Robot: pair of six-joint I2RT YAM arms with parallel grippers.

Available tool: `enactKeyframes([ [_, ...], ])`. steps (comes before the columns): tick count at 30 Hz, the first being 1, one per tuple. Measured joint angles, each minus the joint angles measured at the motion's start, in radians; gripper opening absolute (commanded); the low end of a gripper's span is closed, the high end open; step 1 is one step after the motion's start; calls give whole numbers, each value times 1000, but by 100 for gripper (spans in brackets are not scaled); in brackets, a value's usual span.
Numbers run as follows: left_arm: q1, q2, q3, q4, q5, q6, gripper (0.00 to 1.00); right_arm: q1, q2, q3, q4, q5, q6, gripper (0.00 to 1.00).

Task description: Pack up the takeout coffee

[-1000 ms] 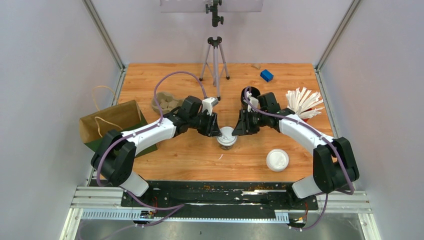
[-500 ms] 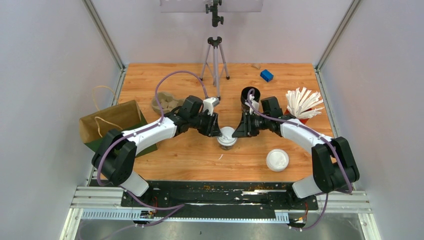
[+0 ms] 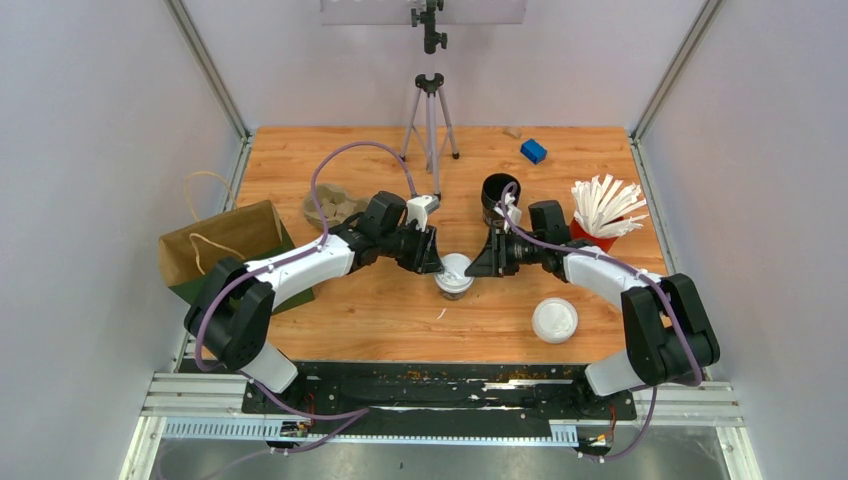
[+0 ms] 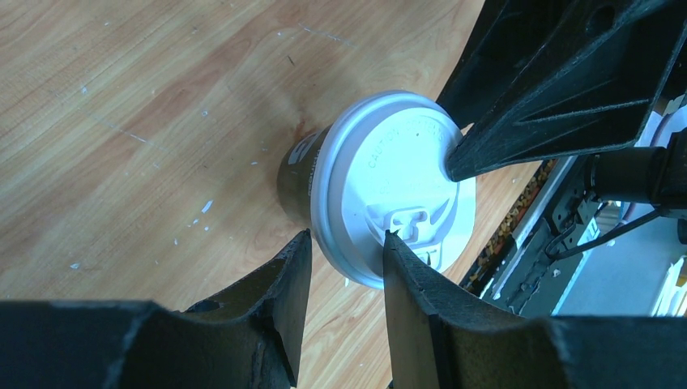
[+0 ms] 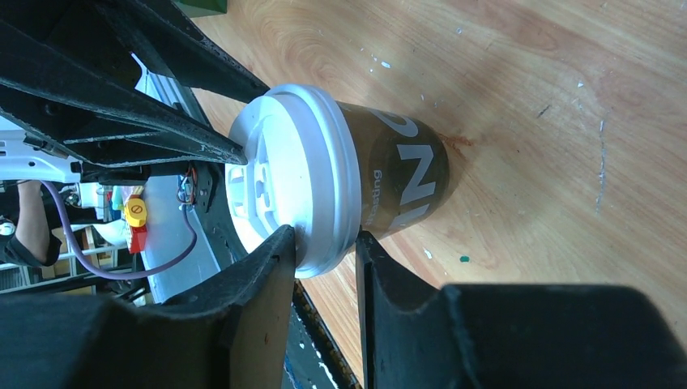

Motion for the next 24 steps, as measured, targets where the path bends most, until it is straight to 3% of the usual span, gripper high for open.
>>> enactKeyframes([
  [5, 0, 2, 0, 5, 7, 0, 45, -2, -1, 18, -30, 3, -1, 35],
  [15, 2, 13, 6, 18, 34, 8, 47, -4, -64, 181, -281, 140, -60, 42],
  [24, 1, 18, 34, -21, 6, 18, 72, -3, -29, 261, -353, 174, -117, 38],
])
